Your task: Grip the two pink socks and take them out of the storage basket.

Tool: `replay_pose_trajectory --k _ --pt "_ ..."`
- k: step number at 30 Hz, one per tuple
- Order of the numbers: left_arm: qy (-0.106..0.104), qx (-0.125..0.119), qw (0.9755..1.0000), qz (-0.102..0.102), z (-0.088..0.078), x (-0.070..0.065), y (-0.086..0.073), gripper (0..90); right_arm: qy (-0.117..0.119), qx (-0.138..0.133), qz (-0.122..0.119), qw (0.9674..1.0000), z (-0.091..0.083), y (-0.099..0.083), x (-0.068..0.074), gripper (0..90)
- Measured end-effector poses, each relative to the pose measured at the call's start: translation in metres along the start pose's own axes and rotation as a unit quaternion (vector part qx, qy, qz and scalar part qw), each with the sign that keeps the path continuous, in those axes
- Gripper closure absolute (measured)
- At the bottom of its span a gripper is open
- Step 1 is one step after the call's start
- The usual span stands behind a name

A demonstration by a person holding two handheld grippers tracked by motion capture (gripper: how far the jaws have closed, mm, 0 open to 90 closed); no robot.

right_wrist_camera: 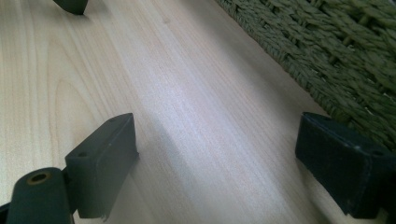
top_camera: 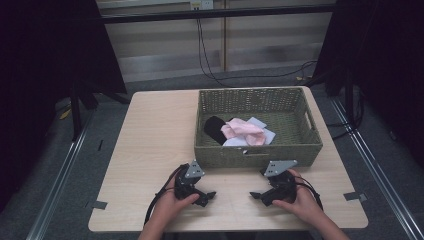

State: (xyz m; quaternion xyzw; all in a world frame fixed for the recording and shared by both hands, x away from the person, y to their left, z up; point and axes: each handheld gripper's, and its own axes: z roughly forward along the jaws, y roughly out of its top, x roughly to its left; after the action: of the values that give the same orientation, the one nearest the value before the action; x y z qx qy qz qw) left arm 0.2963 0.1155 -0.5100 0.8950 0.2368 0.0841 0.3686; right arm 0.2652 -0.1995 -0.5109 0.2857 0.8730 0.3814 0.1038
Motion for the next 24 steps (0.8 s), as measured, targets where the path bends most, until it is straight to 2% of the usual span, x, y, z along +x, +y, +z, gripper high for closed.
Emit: replay_pose_trajectory --k 13,15,17,18,20,22,24 --pt "0.0 0.0 1.0 -0.001 0.0 0.0 0.0 0.0 -0.002 0.001 0.003 1.0 0.0 0.0 0.0 12.0" --pt "0.0 0.0 1.0 -0.002 0.0 0.0 0.0 0.0 0.0 0.009 0.002 1.0 -0.001 0.002 -0.001 13.3" --pt "0.0 0.0 1.0 0.0 0.0 0.0 0.0 0.0 0.008 0.035 -0.001 0.9994 -0.004 0.006 -0.002 14.3" --pt "0.0 0.0 1.0 0.0 0.0 0.0 0.0 0.0 0.008 0.035 -0.001 0.9994 -0.004 0.006 -0.002 14.3" --pt "0.0 0.0 1.0 -0.001 0.0 0.0 0.0 0.0 0.012 0.053 -0.005 0.9985 -0.006 0.01 -0.002 15.6" --pt "0.0 0.0 1.0 -0.001 0.0 0.0 0.0 0.0 0.027 0.076 -0.008 0.9967 -0.007 0.015 -0.002 16.3" --pt "0.0 0.0 1.0 -0.001 0.0 0.0 0.0 0.0 0.035 0.083 -0.013 0.9958 -0.01 0.021 -0.001 17.5"
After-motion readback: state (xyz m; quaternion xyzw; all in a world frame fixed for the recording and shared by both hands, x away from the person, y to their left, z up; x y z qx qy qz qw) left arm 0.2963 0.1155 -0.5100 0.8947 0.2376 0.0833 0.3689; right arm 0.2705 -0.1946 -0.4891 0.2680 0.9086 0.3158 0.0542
